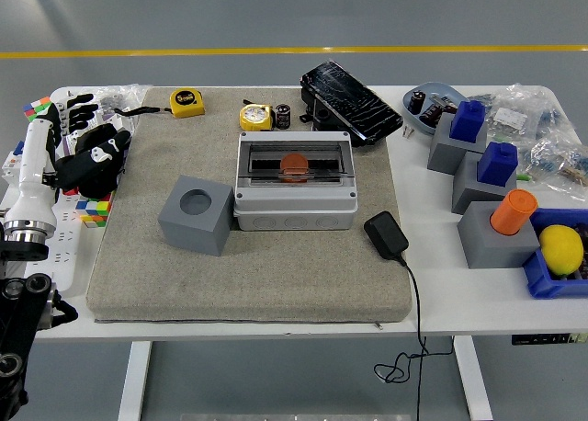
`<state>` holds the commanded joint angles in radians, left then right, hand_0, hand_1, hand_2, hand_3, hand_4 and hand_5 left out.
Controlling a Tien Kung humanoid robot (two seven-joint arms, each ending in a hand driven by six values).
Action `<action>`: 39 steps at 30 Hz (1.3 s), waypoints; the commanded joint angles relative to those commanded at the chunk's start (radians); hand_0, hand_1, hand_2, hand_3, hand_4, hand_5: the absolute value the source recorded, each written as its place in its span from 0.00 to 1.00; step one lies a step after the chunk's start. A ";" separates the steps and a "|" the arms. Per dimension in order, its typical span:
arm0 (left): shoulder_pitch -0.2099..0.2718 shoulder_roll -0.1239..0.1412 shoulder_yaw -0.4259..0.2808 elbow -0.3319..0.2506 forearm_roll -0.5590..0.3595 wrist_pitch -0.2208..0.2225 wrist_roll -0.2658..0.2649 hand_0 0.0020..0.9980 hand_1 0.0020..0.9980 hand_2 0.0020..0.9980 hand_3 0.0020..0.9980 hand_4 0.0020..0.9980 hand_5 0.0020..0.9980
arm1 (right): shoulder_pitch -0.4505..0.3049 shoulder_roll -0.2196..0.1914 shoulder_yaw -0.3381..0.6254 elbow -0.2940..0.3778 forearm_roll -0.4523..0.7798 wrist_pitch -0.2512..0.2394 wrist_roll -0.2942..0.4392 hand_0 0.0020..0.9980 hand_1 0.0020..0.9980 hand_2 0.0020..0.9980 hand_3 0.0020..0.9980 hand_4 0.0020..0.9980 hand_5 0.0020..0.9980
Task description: Fetch the battery,place it into the box,close the lid of the box
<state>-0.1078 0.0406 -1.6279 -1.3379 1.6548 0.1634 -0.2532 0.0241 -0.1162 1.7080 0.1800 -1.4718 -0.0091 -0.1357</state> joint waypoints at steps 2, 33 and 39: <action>0.001 0.002 0.001 0.001 0.000 0.000 0.000 0.69 0.72 0.72 0.75 1.00 0.35 | 0.000 0.000 0.000 0.000 0.001 0.000 -0.001 0.63 0.64 0.67 0.57 0.99 0.52; 0.008 0.017 0.024 0.009 0.003 -0.003 0.003 0.69 0.70 0.72 0.74 1.00 0.35 | 0.003 -0.002 -0.009 0.000 -0.003 0.003 -0.009 0.63 0.64 0.67 0.57 0.99 0.52; 0.010 0.016 0.020 0.006 0.003 -0.004 0.003 0.69 0.70 0.72 0.74 1.00 0.35 | 0.003 -0.004 -0.013 0.000 -0.001 0.003 -0.008 0.64 0.64 0.67 0.57 0.99 0.52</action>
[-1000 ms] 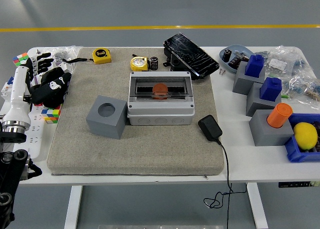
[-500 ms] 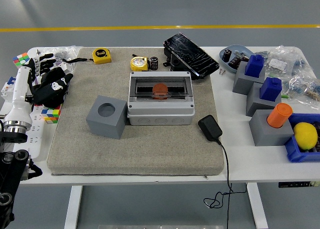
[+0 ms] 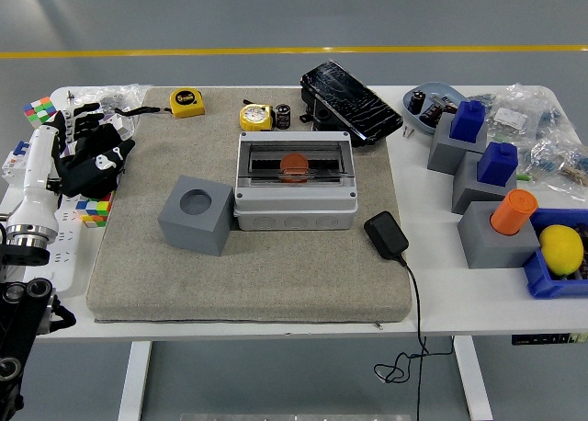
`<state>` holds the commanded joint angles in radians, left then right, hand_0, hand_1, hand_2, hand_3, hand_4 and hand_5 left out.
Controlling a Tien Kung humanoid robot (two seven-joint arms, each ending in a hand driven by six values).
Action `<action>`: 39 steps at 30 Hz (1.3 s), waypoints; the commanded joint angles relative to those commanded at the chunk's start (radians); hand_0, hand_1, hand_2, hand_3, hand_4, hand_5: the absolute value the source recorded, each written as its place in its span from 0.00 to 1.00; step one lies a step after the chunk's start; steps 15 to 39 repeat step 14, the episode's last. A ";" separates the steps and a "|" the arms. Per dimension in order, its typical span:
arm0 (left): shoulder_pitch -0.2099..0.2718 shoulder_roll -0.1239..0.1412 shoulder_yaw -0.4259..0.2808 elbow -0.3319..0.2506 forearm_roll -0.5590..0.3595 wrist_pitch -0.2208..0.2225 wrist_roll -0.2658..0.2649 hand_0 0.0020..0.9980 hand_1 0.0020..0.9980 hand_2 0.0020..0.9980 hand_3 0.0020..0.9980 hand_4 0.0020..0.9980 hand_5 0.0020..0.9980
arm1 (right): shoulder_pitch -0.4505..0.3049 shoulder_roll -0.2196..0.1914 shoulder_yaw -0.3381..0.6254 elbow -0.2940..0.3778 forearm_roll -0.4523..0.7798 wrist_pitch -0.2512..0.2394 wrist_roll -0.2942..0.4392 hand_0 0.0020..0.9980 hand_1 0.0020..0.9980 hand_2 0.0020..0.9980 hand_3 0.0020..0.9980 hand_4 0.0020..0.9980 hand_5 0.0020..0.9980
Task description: Fetch the battery,place it into the box,close the lid of the box
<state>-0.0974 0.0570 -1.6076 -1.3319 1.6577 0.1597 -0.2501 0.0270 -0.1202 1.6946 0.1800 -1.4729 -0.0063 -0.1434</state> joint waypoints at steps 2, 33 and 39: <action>-0.002 -0.001 -0.003 -0.001 0.001 0.000 0.001 0.69 0.70 0.72 0.74 1.00 0.35 | 0.001 0.000 0.000 0.000 -0.002 -0.002 0.003 0.64 0.64 0.67 0.57 0.99 0.52; -0.002 -0.002 -0.009 -0.001 0.001 -0.007 0.004 0.68 0.70 0.72 0.74 1.00 0.35 | 0.000 0.001 0.006 0.000 -0.001 -0.005 0.008 0.63 0.64 0.67 0.57 0.99 0.52; -0.002 -0.002 -0.009 -0.001 0.001 -0.007 0.004 0.68 0.70 0.72 0.74 1.00 0.35 | 0.000 0.001 0.006 0.000 -0.001 -0.005 0.008 0.63 0.64 0.67 0.57 0.99 0.52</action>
